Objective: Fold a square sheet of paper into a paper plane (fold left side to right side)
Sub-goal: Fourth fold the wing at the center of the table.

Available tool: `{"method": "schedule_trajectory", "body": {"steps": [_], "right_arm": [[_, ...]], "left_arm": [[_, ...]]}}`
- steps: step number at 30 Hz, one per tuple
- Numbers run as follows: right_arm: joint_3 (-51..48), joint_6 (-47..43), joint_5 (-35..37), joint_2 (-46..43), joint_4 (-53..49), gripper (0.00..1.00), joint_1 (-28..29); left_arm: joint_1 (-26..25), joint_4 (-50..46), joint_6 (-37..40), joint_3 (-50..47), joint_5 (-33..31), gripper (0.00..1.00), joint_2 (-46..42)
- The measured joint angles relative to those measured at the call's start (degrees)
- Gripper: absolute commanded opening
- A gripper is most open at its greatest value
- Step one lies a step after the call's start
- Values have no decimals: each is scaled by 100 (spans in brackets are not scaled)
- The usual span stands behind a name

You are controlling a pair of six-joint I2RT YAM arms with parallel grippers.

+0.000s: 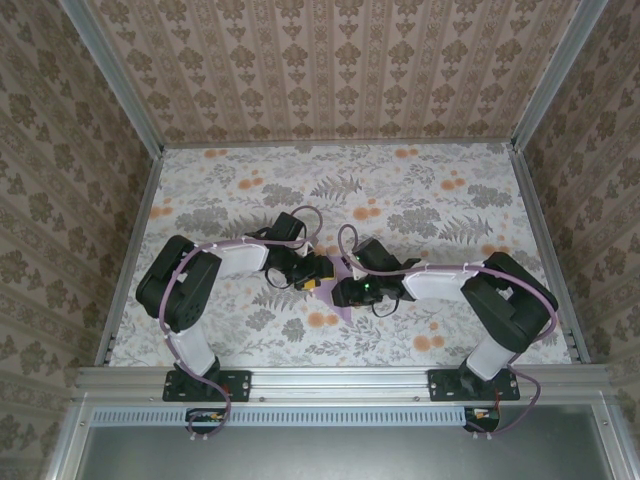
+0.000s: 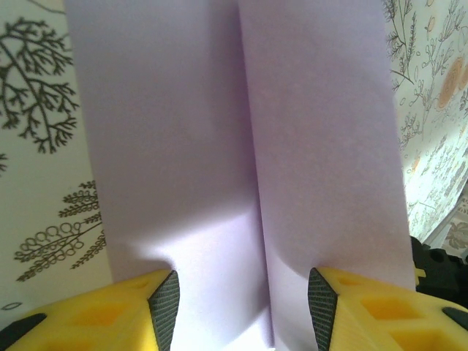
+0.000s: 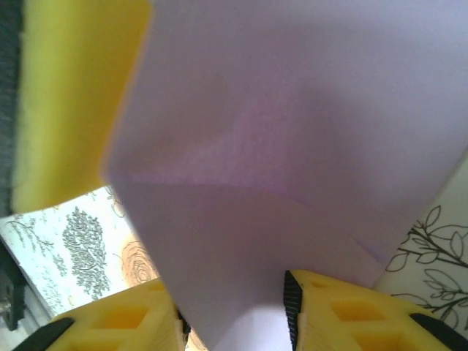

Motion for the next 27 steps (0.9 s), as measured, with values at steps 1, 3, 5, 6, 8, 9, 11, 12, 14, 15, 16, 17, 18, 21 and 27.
{"method": "schedule_trajectory", "body": {"steps": [1, 3, 5, 6, 8, 9, 11, 12, 14, 15, 16, 17, 18, 21, 27], "right_arm": [[22, -11, 11, 7, -37, 32, 0], [55, -52, 15, 28, -39, 26, 0], [66, -90, 11, 48, -35, 20, -2], [66, -92, 9, 50, -35, 19, -2], [66, -103, 4, 52, -31, 15, -9], [66, -105, 4, 52, -33, 14, -11], [66, -111, -9, 52, -33, 13, -20], [66, -118, -13, 52, -33, 13, -26], [66, -129, -31, 52, -33, 19, -46], [66, -138, -37, 50, -33, 21, -46], [66, -140, -35, 50, -33, 22, -57], [66, -142, -37, 46, -33, 23, -57], [63, -144, -44, 33, -35, 24, -57], [63, -144, -125, -72, -31, 27, -68], [-105, -35, -391, -457, 236, 38, -210]], "left_arm": [[0, 0, -2, 0, 0, 53, 0], [0, 0, -2, 0, 0, 53, 0], [0, -2, -2, 0, 0, 53, 0], [0, -2, -2, 0, -2, 53, 0], [0, -2, 0, 0, -2, 53, 0], [0, -2, 0, 0, -2, 53, 0], [0, -2, -2, 0, 0, 53, 4], [0, -2, 0, 0, 0, 54, 4], [0, -4, 0, 2, 0, 54, 4], [0, -7, 0, 2, -2, 54, 4], [0, -9, 0, 2, -2, 54, 9], [0, -11, 0, 4, 0, 54, 9], [0, -13, 0, 7, 0, 54, 9], [0, -15, -2, 11, 0, 54, 11], [0, -22, 0, 15, 0, 54, 15]]}}
